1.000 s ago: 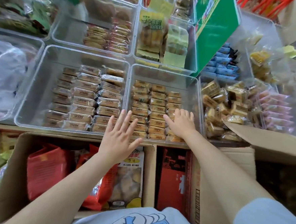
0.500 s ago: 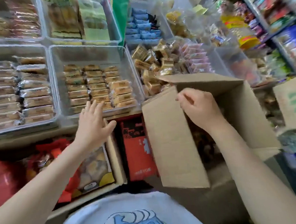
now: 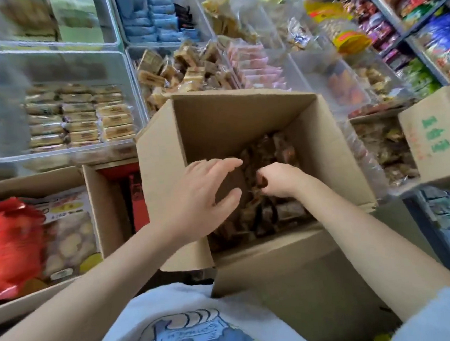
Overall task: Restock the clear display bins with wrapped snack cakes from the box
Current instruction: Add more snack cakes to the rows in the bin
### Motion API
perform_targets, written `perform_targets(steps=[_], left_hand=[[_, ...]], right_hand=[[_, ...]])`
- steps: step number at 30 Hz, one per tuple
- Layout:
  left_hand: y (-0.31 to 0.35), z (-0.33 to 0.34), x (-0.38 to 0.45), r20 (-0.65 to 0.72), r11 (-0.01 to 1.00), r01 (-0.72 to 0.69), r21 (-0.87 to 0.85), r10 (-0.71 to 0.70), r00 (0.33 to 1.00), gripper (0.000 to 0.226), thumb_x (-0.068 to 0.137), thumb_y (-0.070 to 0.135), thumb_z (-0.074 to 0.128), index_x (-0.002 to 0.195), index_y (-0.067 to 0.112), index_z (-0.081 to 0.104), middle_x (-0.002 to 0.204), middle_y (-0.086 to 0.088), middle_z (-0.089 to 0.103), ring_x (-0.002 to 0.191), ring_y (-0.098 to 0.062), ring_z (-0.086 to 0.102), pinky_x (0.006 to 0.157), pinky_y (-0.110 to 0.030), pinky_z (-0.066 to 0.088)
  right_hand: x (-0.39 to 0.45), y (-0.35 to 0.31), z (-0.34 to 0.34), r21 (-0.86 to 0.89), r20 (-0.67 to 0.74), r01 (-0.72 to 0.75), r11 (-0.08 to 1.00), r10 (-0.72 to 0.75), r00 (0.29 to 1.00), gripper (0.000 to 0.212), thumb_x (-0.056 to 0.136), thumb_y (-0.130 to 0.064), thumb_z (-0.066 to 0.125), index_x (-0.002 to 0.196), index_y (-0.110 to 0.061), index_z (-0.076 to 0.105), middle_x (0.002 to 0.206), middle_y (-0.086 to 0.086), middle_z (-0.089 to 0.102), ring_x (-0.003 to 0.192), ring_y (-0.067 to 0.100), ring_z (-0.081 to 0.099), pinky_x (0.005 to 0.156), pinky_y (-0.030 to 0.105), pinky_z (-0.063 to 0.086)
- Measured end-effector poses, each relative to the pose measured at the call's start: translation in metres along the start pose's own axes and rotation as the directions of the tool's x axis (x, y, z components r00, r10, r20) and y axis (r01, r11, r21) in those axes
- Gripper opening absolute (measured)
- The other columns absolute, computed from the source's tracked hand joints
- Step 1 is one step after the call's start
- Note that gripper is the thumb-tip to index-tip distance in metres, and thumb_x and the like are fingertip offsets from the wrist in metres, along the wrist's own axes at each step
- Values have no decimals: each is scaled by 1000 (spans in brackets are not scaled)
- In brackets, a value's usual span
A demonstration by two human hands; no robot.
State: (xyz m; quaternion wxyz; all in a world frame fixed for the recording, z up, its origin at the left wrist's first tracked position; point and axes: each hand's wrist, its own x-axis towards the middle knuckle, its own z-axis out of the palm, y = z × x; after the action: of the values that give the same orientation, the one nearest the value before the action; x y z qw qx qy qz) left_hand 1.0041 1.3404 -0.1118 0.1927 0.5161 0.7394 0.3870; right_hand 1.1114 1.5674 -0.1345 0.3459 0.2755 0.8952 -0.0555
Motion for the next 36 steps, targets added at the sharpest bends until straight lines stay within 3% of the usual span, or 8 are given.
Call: perform_targets(steps=[9, 13, 16, 21, 25, 29, 33, 36], left_hand=[[2, 32, 10, -81, 918, 71, 390, -42, 996, 34, 93, 39, 54, 119, 24, 70, 110, 6, 75, 104, -16, 69, 102, -39, 43], [1, 33, 11, -113, 914, 72, 399, -29, 993, 30, 93, 36, 54, 112, 25, 74, 108, 6, 75, 102, -15, 70, 100, -32, 38], [2, 34, 12, -156, 924, 79, 374, -21, 988, 29, 92, 36, 55, 113, 26, 73, 111, 6, 74, 106, -15, 69, 101, -31, 36], [7, 28, 13, -187, 974, 138, 181, -103, 977, 64, 85, 57, 52, 143, 30, 48, 138, 7, 58, 125, -9, 53, 105, -28, 36], [9, 6, 15, -242, 996, 65, -69, -79, 967, 80, 78, 48, 78, 146, 33, 38, 136, 17, 47, 119, 10, 45, 95, -4, 37], [-3, -46, 7, -444, 961, 80, -264, -195, 874, 40, 86, 32, 76, 121, 28, 58, 112, 9, 68, 93, -3, 67, 76, -15, 55], [-38, -112, -16, -323, 748, 204, -632, -493, 808, 21, 91, 27, 67, 112, 21, 66, 91, -1, 77, 75, -17, 73, 66, -25, 58], [-82, -154, -45, -232, 654, 262, -709, -567, 790, 17, 91, 39, 72, 103, 27, 73, 86, -1, 77, 74, -18, 69, 66, -26, 56]], right_hand=[[29, 46, 68, -495, 410, 227, 839, -5, 912, 70, 89, -34, 71, 147, -6, 42, 154, 15, 39, 139, 33, 41, 112, 44, 38], [29, 47, 58, -258, 422, 215, 942, -91, 902, 65, 81, -39, 77, 136, -11, 55, 136, 12, 57, 116, 27, 59, 90, 33, 50], [23, 46, 33, 311, 318, 110, 944, -213, 924, 58, 82, -40, 74, 131, -18, 52, 122, 3, 61, 102, 19, 62, 79, 29, 52], [-5, 17, -9, 997, -77, 62, -47, -496, 865, 53, 94, -24, 63, 139, -9, 39, 131, 26, 59, 117, 37, 63, 101, 50, 50], [-23, -26, -46, 937, -255, 75, -342, -517, 817, 46, 98, -31, 58, 139, -22, 40, 133, 28, 56, 115, 39, 63, 94, 42, 56], [-36, -79, -77, 974, -223, 167, -154, -495, 840, 62, 92, -55, 52, 136, -12, 44, 104, 23, 67, 88, 34, 69, 74, 36, 60], [-42, -135, -107, 855, -321, 409, 319, -294, 900, 49, 99, -62, 32, 114, -22, 55, 78, 17, 70, 58, 25, 61, 47, 24, 43], [-32, -190, -123, 746, -472, 522, 413, -224, 853, 33, 103, -49, 42, 105, -21, 60, 80, 7, 69, 58, 16, 61, 50, 18, 43]])
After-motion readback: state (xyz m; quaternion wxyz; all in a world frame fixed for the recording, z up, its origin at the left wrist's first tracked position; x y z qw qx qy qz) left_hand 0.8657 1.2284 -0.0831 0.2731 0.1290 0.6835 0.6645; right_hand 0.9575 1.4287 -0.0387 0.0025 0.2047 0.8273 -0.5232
